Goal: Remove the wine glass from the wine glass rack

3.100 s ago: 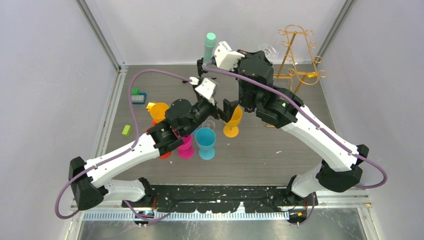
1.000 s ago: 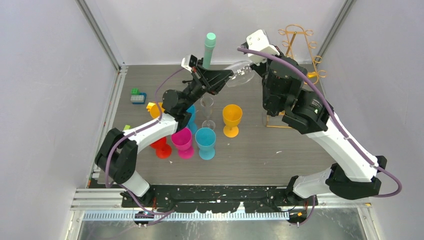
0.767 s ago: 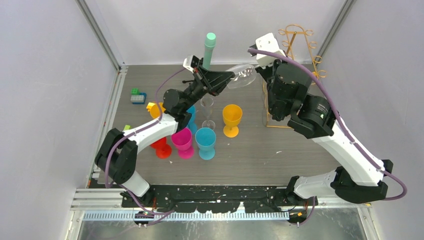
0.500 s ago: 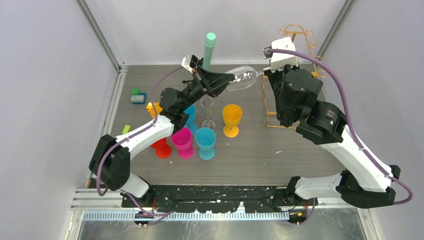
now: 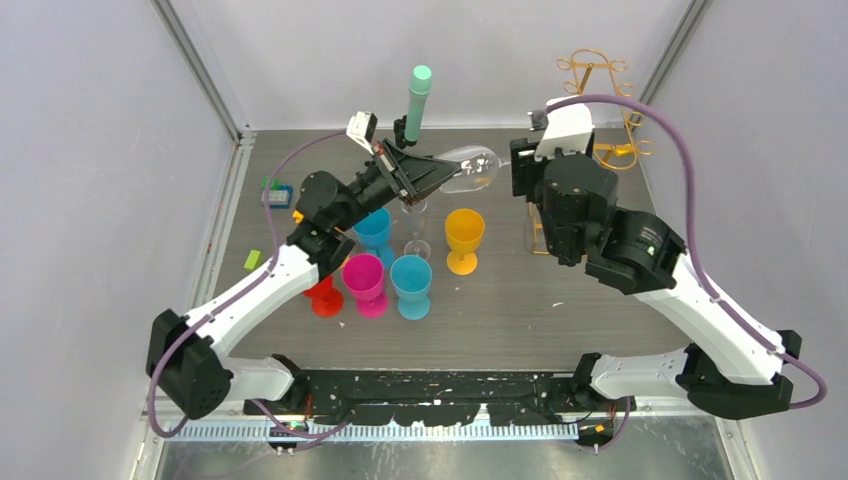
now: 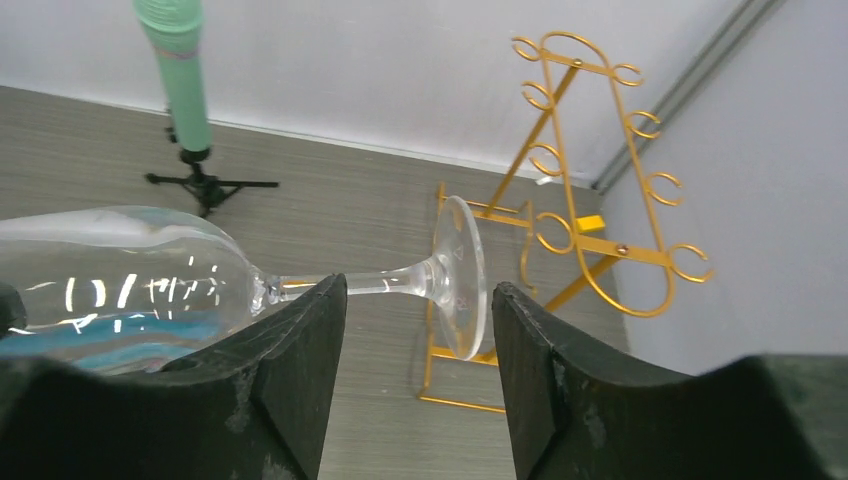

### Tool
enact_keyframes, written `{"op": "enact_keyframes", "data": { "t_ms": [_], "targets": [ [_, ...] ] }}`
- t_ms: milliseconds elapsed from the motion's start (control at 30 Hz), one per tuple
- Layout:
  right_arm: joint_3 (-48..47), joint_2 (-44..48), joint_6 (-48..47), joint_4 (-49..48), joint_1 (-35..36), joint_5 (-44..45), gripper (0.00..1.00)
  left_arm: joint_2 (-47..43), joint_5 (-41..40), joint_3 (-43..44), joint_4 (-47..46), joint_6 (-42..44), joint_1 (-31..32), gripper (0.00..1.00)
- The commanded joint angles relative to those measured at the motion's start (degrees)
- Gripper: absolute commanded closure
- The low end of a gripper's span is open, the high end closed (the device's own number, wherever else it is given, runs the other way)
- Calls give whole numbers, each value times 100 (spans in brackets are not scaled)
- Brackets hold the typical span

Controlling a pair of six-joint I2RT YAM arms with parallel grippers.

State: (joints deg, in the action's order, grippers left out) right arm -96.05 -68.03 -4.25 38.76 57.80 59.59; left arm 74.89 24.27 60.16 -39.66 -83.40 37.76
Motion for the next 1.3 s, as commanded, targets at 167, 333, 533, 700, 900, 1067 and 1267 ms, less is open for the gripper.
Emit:
{"op": "enact_keyframes", "data": {
  "t_ms": [167, 333, 533, 700, 900, 1067, 1267],
  "targets": [
    [114, 905, 1399, -267, 33, -935, 36, -1017, 54, 543, 1948, 1901, 14, 100],
    [531, 1321, 1492, -723, 37, -1049, 37, -1223, 460, 810, 3261, 2696, 89, 100],
    [567, 1625, 1330, -727, 38, -899, 39, -1238, 293, 1622, 5526, 4261, 854, 100],
    [704, 1860, 1408, -541, 38, -589, 40, -770, -381, 2298, 7117, 5295, 1718, 100],
    [1078, 2214, 1609, -263, 38, -572, 40, -127, -1384, 2902, 8463, 5899, 2180, 100],
    [1502, 2648, 1703, -178, 35, -460, 40, 649, -1935, 3283, 9165, 6115, 2456, 100],
    [1817, 3117, 1913, -36, 38, -290, 40, 1734, -2381, 3840, 9667, 6177, 2604, 100]
  ]
}}
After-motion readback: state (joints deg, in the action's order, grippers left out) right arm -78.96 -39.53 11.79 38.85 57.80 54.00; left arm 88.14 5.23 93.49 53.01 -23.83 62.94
